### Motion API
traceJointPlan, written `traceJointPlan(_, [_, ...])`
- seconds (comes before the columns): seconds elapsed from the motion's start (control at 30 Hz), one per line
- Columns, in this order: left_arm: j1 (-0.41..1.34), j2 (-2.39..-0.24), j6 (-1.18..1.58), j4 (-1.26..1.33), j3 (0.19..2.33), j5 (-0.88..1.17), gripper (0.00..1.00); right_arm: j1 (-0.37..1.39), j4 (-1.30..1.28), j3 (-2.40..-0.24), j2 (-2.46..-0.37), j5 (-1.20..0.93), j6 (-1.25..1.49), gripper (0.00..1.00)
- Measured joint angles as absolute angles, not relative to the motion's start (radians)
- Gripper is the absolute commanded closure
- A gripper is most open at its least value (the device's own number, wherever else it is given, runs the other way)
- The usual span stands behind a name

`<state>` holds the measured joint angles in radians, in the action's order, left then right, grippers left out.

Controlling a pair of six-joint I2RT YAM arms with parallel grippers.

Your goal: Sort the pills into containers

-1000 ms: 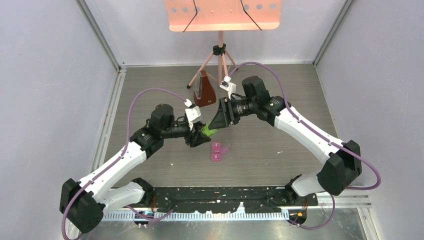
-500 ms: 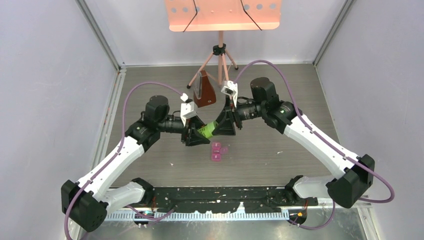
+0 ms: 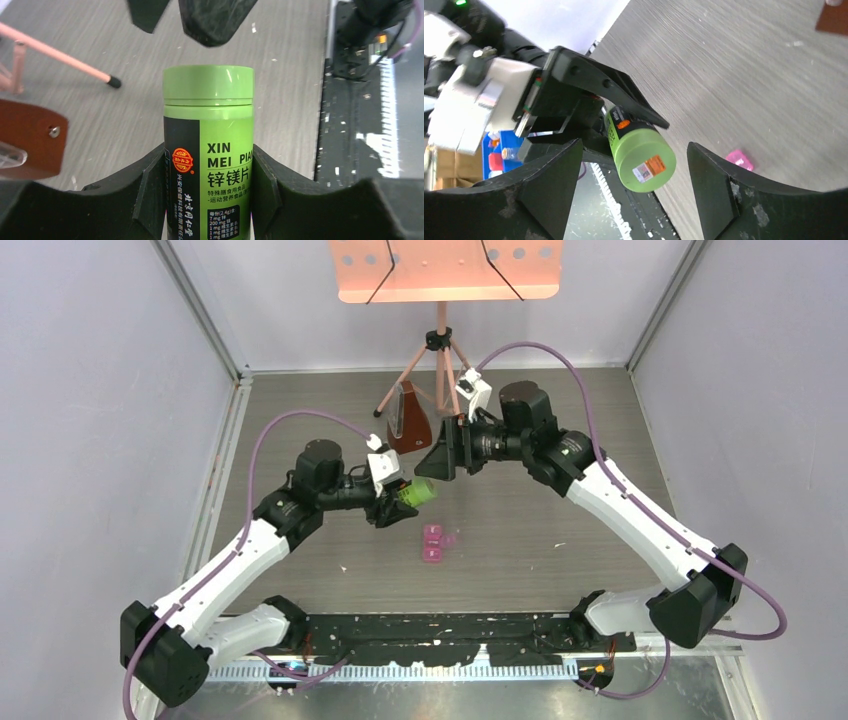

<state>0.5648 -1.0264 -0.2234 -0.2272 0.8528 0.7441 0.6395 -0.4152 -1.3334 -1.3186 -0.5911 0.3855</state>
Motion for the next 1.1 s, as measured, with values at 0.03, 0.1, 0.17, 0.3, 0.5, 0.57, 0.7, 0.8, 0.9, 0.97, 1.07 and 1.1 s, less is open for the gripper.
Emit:
traceJointPlan(0.03, [0.569,-1.023,-0.234,-0.223,0.847,0.712,1.0,0.645,-0.428,-1.333,-1.323,-0.557,0.427,0.12])
traceJointPlan(0.1, [0.575,-1.011,-0.247,-0.207,0.829,0.66,1.0,0.655,-0.44,-1.319,-1.327,-0.505,0.493,0.11])
traceJointPlan(0.17, [0.576,-0.995,-0.248,-0.172,0.799,0.613,1.0,0.66,-0.432,-1.287,-1.328,-0.469,0.558,0.12])
traceJointPlan(0.3, [0.576,-0.971,-0.244,-0.124,0.756,0.566,1.0,0.664,-0.373,-1.182,-1.329,-0.443,0.707,0.15])
traceJointPlan(0.5, [0.576,-0.965,-0.226,-0.089,0.729,0.542,1.0,0.675,-0.223,-1.088,-1.338,-0.463,0.907,0.22])
traceJointPlan(0.57, [0.576,-0.962,-0.216,-0.067,0.729,0.542,1.0,0.68,-0.184,-1.083,-1.345,-0.472,0.948,0.33])
traceJointPlan(0.7, [0.576,-0.96,-0.203,-0.043,0.728,0.542,1.0,0.682,-0.11,-1.066,-1.347,-0.49,1.008,0.59])
traceJointPlan(0.8, [0.576,-0.96,-0.191,-0.036,0.728,0.54,1.0,0.68,-0.082,-1.056,-1.348,-0.499,1.02,0.68])
traceJointPlan(0.9, [0.576,-0.957,-0.191,-0.035,0.727,0.539,1.0,0.678,-0.07,-1.054,-1.348,-0.514,0.989,0.74])
traceJointPlan(0.97, [0.576,-0.953,-0.195,-0.038,0.727,0.545,1.0,0.675,-0.063,-1.055,-1.348,-0.539,0.94,0.8])
traceJointPlan(1.07, [0.575,-0.947,-0.196,-0.047,0.727,0.577,1.0,0.657,-0.061,-1.065,-1.355,-0.619,0.84,0.86])
traceJointPlan(1.1, [0.573,-0.947,-0.194,-0.05,0.727,0.589,1.0,0.649,-0.063,-1.071,-1.361,-0.65,0.804,0.86])
